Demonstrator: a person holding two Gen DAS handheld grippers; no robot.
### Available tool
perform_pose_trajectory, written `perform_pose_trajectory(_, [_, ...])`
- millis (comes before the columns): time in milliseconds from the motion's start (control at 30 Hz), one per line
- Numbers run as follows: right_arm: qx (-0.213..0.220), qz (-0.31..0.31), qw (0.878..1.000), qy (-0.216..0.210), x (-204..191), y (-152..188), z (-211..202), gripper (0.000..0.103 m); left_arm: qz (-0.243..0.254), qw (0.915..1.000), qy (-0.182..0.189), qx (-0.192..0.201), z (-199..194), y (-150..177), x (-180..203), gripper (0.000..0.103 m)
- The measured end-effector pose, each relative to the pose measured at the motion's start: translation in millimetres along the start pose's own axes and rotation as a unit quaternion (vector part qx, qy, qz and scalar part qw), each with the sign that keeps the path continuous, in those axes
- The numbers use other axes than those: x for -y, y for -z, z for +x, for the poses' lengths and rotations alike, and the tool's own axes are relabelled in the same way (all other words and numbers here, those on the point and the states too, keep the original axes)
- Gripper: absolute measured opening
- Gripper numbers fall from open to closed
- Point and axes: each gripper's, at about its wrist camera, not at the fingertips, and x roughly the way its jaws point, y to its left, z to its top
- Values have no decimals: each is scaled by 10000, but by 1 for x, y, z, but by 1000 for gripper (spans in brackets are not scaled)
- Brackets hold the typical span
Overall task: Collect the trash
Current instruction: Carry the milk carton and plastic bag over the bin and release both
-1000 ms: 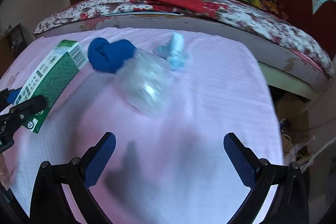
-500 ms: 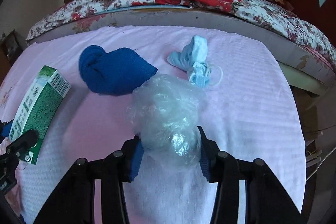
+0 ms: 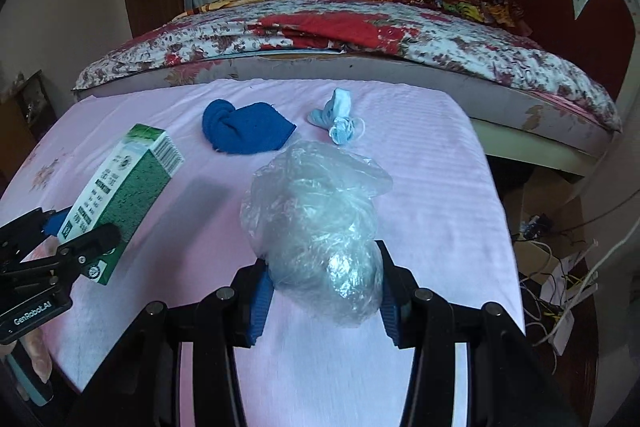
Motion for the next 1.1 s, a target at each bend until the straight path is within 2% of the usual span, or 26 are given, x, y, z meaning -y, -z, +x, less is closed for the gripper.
perform_pose_trajectory(633, [497, 365, 9974, 376, 45, 91, -136, 48, 527, 9968, 593, 110, -51, 34, 86, 54])
perform_pose_trajectory(1100, [609, 969, 9913, 649, 102, 152, -187, 48, 1134, 9890, 935, 149, -68, 48, 158, 54])
